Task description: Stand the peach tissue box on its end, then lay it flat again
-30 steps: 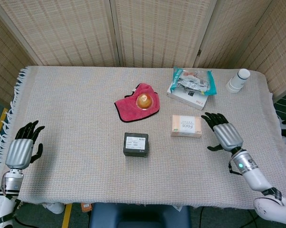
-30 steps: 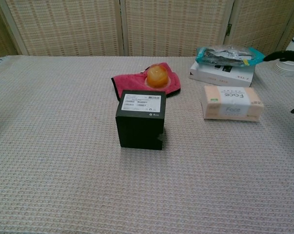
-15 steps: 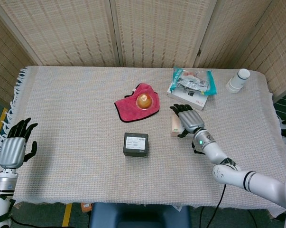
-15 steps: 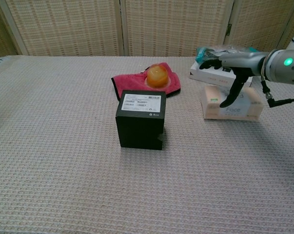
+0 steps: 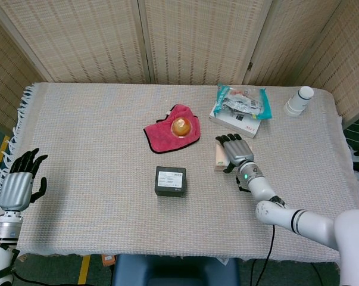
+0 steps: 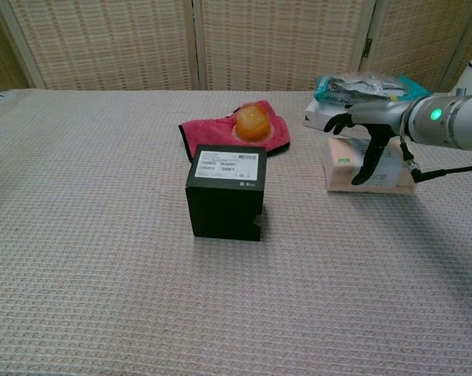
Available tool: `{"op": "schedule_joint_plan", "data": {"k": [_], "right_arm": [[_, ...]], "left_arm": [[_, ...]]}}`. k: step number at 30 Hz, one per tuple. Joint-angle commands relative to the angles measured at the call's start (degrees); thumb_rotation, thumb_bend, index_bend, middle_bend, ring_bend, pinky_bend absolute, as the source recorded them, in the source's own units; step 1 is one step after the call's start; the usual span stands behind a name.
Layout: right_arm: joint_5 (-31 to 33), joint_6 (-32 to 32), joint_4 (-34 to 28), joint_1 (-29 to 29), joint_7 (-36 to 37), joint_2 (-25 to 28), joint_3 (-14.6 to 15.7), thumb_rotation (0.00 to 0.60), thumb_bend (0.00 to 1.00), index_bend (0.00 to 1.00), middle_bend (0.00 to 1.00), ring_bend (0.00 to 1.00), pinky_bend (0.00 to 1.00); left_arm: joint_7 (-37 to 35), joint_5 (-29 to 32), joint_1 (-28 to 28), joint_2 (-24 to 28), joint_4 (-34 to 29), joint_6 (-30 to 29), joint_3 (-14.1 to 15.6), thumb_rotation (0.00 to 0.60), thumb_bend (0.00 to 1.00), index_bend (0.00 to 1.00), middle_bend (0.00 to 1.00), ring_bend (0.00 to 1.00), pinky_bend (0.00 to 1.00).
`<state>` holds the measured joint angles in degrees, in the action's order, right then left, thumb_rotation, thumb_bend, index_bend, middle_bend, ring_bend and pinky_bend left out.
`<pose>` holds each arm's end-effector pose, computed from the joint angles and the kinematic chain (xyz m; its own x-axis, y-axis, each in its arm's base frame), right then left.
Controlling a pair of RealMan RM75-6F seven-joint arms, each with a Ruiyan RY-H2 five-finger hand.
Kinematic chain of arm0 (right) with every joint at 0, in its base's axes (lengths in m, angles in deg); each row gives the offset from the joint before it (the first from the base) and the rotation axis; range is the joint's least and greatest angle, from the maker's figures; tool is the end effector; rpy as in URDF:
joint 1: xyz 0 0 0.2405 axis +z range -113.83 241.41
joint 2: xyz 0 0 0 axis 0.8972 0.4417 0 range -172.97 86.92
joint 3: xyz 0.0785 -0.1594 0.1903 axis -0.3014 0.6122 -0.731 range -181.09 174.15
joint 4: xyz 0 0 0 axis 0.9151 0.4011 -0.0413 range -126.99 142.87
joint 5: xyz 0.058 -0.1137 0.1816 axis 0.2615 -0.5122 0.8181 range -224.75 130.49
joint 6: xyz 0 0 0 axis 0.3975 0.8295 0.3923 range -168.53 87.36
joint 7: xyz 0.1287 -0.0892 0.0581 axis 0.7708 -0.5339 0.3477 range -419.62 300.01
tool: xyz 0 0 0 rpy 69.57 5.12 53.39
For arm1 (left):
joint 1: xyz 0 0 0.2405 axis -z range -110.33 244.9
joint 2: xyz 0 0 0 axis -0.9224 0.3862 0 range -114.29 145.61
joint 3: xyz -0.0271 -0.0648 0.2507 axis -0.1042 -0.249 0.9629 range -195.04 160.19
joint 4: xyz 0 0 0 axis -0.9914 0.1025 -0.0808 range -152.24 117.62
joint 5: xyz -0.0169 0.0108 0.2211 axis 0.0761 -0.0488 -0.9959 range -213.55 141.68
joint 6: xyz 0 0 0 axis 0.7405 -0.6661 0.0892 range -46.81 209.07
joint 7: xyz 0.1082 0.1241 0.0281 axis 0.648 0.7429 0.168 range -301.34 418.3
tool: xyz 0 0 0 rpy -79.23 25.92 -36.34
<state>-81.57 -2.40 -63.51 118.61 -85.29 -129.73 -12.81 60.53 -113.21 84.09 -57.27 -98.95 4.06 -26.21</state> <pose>-0.1826 -0.4458 -0.0272 0.4659 -0.4544 0.7592 -0.8812 -0.1611 0.4444 -0.3117 0.2982 0.1240 0.4163 -0.0464 0.9080 0.9082 -0.0269 -0.4178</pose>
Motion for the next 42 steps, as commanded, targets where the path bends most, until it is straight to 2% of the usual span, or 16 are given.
{"op": "schedule_joint_plan", "data": {"k": [1,6,13,18,20,22,25,26,28,29,31,32,34,38,42], "right_arm": [[0.57,0.31,0.18,0.36,-0.26,-0.27,0.37,0.6,0.01,0.16,0.11,0.0,0.0],[1.36,0.8,0.21,0.95,-0.49,-0.48,0.76,0.6,0.01,0.26,0.18,0.01,0.0],[0.97,2.76,0.67,1.19,-0.4,-1.03,0.77,0.6,0.02,0.44,0.35,0.14,0.0],[-3.1,5.66,0.97,-0.43,2.5,-1.49,0.06,0.6,0.08,0.49,0.42,0.2,0.0],[-7.22,7.52,0.58,-2.32,7.45,-1.37,-1.35,0.6,0.09,0.49,0.43,0.21,0.0],[-12.44,9.75,0.07,-5.03,15.9,-1.37,-3.5,0.6,0.09,0.49,0.43,0.21,0.0],[-22.29,13.21,0.28,-10.63,37.11,-1.6,-7.1,0.6,0.09,0.49,0.44,0.22,0.0],[-25.71,14.25,1.1,-12.72,46.56,-1.84,-8.11,0.6,0.09,0.49,0.44,0.22,0.0],[-30.56,15.12,2.91,-15.31,60.66,-2.17,-8.79,0.6,0.09,0.49,0.44,0.22,0.0],[-34.83,14.8,4.14,-16.74,70.06,-1.74,-7.72,0.6,0.09,0.49,0.44,0.22,0.0],[-41.7,15.82,8.26,-18.28,83.16,-1.64,-5.23,0.6,0.09,0.49,0.44,0.22,0.0],[-44.7,17.67,12.42,-18.91,91.19,-3.12,-4.27,0.6,0.09,0.49,0.44,0.22,0.0],[-48.07,19.81,21.05,-19.35,102.14,-6.83,-2.44,0.6,0.1,0.49,0.44,0.22,0.0],[-52.64,22.44,35.72,-19.09,116.29,-13.06,1.15,0.6,0.13,0.49,0.44,0.22,0.0],[-54.27,23.48,46.8,-17.94,123.44,-17.91,2.69,0.6,0.15,0.49,0.44,0.22,0.0]], "left_arm": [[-0.04,-0.01,0.03,-0.03,0.05,0.08,0.03,0.6,0.55,0.18,0.0,0.0,0.11],[-0.23,0.18,0.1,-0.05,0.24,0.44,0.03,0.6,0.55,0.18,0.0,0.0,0.11],[-0.52,0.31,0.17,-0.09,0.47,0.7,0.03,0.6,0.55,0.18,0.0,0.0,0.11],[-0.31,0.13,0.23,-0.22,0.53,0.79,0.19,0.6,0.55,0.18,0.0,0.0,0.11],[-0.2,0.13,0.22,-0.23,0.5,0.74,0.18,0.6,0.55,0.18,0.0,0.0,0.11],[-0.14,0.08,0.18,-0.23,0.44,0.57,0.17,0.6,0.55,0.18,0.0,0.0,0.11],[0.0,-0.2,0.11,-0.22,0.26,0.2,0.2,0.6,0.55,0.18,0.0,0.0,0.11],[0.1,-0.31,0.1,-0.22,0.18,0.1,0.23,0.6,0.55,0.18,0.0,0.0,0.11],[0.25,-0.42,0.08,-0.24,0.09,-0.05,0.26,0.6,0.55,0.18,0.0,0.0,0.11],[0.35,-0.45,0.08,-0.3,0.07,-0.13,0.26,0.6,0.55,0.18,0.0,0.0,0.11],[0.55,-0.48,0.08,-0.38,0.08,-0.14,0.3,0.6,0.55,0.18,0.0,0.0,0.11],[0.65,-0.5,0.08,-0.4,0.02,-0.13,0.33,0.6,0.55,0.18,0.0,0.0,0.11],[0.75,-0.6,0.08,-0.42,0.01,-0.2,0.38,0.6,0.55,0.18,0.0,0.0,0.11],[0.69,-0.32,0.11,-0.54,0.33,-0.12,0.22,0.6,0.55,0.18,0.0,0.0,0.11],[0.59,0.31,0.3,-0.76,0.89,0.69,0.15,0.6,0.55,0.18,0.0,0.0,0.11]]}}
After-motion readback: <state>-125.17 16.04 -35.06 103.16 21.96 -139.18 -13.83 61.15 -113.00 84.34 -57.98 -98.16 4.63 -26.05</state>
